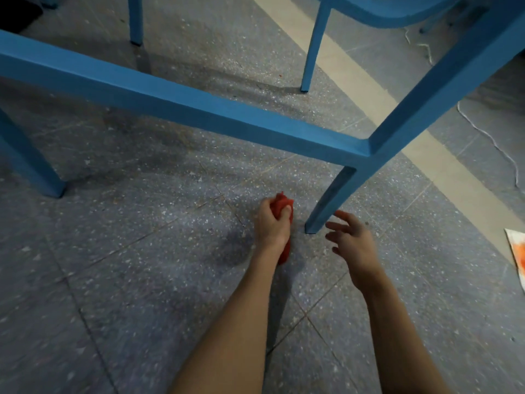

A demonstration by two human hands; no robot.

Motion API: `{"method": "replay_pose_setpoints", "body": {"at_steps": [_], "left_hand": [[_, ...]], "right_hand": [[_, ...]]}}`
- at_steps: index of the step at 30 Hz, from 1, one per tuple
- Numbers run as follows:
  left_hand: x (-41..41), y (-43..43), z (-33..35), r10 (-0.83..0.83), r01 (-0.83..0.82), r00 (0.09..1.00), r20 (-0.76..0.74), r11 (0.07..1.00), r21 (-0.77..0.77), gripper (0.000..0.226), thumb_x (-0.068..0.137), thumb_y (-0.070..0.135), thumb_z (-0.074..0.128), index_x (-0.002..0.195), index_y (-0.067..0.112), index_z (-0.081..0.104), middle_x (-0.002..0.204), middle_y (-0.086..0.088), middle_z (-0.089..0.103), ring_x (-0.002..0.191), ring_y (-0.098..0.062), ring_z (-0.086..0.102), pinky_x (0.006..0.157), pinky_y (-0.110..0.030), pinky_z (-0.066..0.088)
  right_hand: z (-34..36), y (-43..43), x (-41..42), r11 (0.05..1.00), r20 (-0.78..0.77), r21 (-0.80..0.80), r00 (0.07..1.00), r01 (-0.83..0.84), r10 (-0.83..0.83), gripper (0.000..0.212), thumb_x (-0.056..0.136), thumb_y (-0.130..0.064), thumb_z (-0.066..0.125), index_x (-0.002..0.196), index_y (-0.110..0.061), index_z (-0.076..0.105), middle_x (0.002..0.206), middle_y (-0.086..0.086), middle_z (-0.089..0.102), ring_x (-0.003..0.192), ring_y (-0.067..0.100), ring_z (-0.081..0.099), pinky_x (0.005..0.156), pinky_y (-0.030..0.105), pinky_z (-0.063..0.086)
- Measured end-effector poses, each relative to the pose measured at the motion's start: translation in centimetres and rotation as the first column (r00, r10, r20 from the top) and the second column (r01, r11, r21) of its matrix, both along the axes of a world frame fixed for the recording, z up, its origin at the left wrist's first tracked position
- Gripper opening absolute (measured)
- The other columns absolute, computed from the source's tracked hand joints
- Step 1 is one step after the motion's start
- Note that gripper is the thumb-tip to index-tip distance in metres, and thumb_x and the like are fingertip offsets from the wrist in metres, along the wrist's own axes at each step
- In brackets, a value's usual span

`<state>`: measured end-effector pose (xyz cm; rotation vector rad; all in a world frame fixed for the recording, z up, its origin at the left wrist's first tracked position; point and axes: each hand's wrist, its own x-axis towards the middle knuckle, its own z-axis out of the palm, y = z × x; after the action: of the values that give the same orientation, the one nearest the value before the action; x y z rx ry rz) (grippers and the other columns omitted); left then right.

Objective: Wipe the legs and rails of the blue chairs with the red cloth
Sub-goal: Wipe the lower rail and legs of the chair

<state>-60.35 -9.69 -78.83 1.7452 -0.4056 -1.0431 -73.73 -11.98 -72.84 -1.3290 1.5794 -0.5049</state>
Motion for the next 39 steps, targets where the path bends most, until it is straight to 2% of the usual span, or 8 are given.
{"method": "replay_pose_setpoints", "body": {"at_steps": [6, 13, 17, 23, 28, 30, 35, 39], "left_hand": [[-2.9, -1.3, -0.8, -0.189, 0.194, 0.974, 0.126, 0.981, -0.032, 0.029, 0.094, 0.018, 0.052, 0.122, 0.012, 0.061, 0.124, -0.006, 0.044, 0.108, -0.019, 0.05, 0.097, -0.021, 0.038], [-4.4, 0.8, -1.1, -0.139, 0.123, 0.977, -0.164, 0.987, -0.102, 0.03, 0.097, 0.036, 0.042, 0.119, 0.031, 0.062, 0.109, 0.003, 0.059, 0.099, -0.012, 0.056, 0.091, -0.033, 0.045], [-4.7, 1.9, -1.4, -0.155, 0.142, 0.971, -0.181, 0.986, -0.086, 0.029, 0.098, 0.033, 0.043, 0.122, 0.036, 0.059, 0.111, 0.003, 0.063, 0.102, -0.016, 0.059, 0.092, -0.037, 0.046], [-2.7, 0.3, 1.6, -0.167, 0.157, 0.985, -0.054, 0.975, -0.155, 0.029, 0.1, 0.025, 0.042, 0.122, 0.026, 0.06, 0.104, 0.009, 0.059, 0.096, -0.008, 0.057, 0.071, -0.009, 0.04], [-5.3, 1.4, 1.8, 0.013, -0.018, 1.0, -0.021, 0.961, -0.277, 0.032, 0.099, 0.02, 0.043, 0.126, 0.032, 0.056, 0.119, 0.011, 0.057, 0.107, -0.001, 0.053, 0.078, -0.003, 0.038], [-5.5, 1.2, 1.2, -0.012, -0.001, 0.999, -0.045, 0.962, -0.274, 0.034, 0.1, 0.018, 0.041, 0.129, 0.031, 0.054, 0.125, 0.009, 0.056, 0.112, -0.003, 0.052, 0.077, 0.002, 0.037], [-3.5, -0.2, 1.5, -0.147, 0.136, 0.988, -0.038, 0.97, -0.199, 0.032, 0.1, 0.019, 0.039, 0.124, 0.029, 0.059, 0.12, 0.003, 0.061, 0.103, -0.008, 0.056, 0.08, -0.012, 0.045], [-4.0, -0.2, 4.5, 0.042, -0.04, 0.999, -0.004, 0.919, -0.392, 0.032, 0.098, 0.012, 0.045, 0.118, 0.027, 0.063, 0.117, 0.007, 0.06, 0.109, -0.005, 0.056, 0.085, -0.013, 0.047]], "right_hand": [[-1.7, -0.5, 0.9, 0.979, -0.177, -0.157, 0.979, -0.129, 0.101, 0.046, 0.084, 0.01, 0.051, 0.117, -0.02, 0.063, 0.103, -0.002, 0.072, 0.096, 0.015, 0.067, 0.088, 0.041, 0.055], [-1.6, -0.2, 0.7, 0.974, -0.186, -0.172, 0.976, -0.148, 0.116, 0.058, 0.083, 0.017, 0.042, 0.124, -0.019, 0.062, 0.109, 0.001, 0.071, 0.1, 0.013, 0.067, 0.087, 0.036, 0.056], [-1.5, -0.3, 0.7, 0.976, -0.196, -0.165, 0.975, -0.141, 0.108, 0.061, 0.081, 0.017, 0.041, 0.123, -0.024, 0.062, 0.107, -0.001, 0.072, 0.1, 0.012, 0.068, 0.083, 0.033, 0.056], [-1.6, -0.3, 0.6, 0.978, -0.215, -0.155, 0.971, -0.14, 0.105, 0.059, 0.084, 0.011, 0.043, 0.127, -0.026, 0.06, 0.106, -0.002, 0.073, 0.097, 0.01, 0.067, 0.086, 0.035, 0.056], [-1.5, -0.2, 0.8, 0.977, -0.189, -0.169, 0.977, -0.126, 0.094, 0.06, 0.082, 0.016, 0.043, 0.125, -0.022, 0.062, 0.103, -0.003, 0.071, 0.09, 0.0, 0.065, 0.065, 0.013, 0.053], [-1.5, -0.2, 0.8, 0.977, -0.187, -0.172, 0.978, -0.123, 0.09, 0.061, 0.082, 0.016, 0.043, 0.125, -0.022, 0.062, 0.101, -0.004, 0.071, 0.085, -0.005, 0.063, 0.062, 0.011, 0.052], [-2.1, -0.3, 0.6, 0.973, -0.187, -0.194, 0.978, -0.128, 0.091, 0.063, 0.082, 0.016, 0.042, 0.129, -0.021, 0.06, 0.107, 0.001, 0.072, 0.09, 0.005, 0.067, 0.07, 0.022, 0.055], [-2.8, -0.4, 0.4, 0.979, -0.136, -0.178, 0.988, -0.102, 0.078, 0.061, 0.082, 0.013, 0.048, 0.125, -0.027, 0.063, 0.101, -0.001, 0.074, 0.093, 0.012, 0.07, 0.079, 0.038, 0.059]]}}
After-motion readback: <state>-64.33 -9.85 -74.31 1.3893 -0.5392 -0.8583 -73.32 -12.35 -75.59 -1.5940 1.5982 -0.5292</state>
